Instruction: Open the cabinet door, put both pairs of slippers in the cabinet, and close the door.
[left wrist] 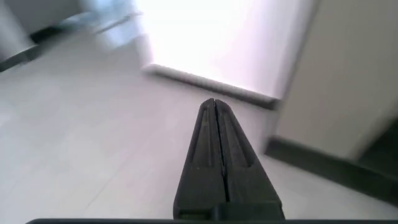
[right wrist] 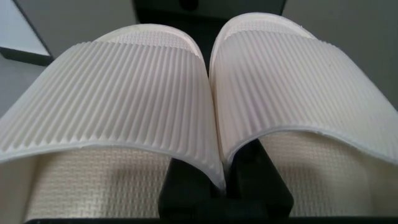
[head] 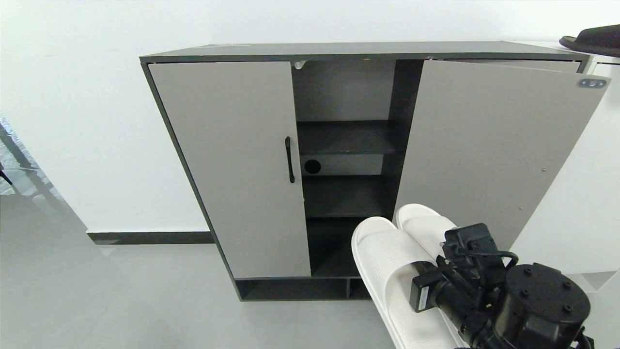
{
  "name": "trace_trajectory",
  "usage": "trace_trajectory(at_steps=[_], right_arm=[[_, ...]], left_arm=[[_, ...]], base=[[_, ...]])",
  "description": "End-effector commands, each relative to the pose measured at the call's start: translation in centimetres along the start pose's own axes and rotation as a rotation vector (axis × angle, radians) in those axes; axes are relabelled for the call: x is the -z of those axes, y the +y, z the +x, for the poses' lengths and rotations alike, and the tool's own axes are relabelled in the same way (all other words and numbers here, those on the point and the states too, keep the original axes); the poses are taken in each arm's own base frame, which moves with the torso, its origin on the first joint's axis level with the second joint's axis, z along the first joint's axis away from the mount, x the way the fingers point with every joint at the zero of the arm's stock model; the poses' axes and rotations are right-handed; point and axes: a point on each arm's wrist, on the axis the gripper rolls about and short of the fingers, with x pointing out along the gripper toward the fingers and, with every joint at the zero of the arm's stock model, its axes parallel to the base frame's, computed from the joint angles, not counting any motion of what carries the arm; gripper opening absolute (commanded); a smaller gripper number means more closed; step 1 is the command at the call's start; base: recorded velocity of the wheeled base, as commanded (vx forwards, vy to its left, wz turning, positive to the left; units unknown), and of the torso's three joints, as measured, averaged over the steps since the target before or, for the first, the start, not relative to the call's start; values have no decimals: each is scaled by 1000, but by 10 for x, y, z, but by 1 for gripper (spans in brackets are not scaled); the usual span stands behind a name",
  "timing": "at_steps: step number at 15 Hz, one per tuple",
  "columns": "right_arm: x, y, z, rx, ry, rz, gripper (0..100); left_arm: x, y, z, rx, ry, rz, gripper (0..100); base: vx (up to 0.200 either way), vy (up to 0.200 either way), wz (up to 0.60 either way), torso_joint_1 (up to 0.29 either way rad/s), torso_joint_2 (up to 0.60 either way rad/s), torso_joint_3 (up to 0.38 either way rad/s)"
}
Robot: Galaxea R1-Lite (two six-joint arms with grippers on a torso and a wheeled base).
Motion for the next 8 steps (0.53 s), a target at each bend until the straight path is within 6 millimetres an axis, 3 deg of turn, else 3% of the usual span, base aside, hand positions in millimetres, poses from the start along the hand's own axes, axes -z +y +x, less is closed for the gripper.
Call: trace_trajectory(at_steps=[1,2,3,4,8], right_arm=[[1,-4,4,18,1,-1,0],[0,-5,6,10,1,1,0],[1,-4,7,-17,5,-2,0],[-1,-1,11,-32,-9,6,0],[-1,1,14,-35,-10,7,0]], left_arm=[[67,-10,11,186,-32,8,0],[81,-20,24,291,-83,-10,0],[80,-26,28,420,-200,-48,0],[89,-30,27,569,-123,-15,0],[87,-30,27,590,-144,5,0]], base=[[0,0,0,0,0,0],[0,0,0,0,0,0],[0,0,0,0,0,0],[0,0,0,0,0,0],[0,0,0,0,0,0]])
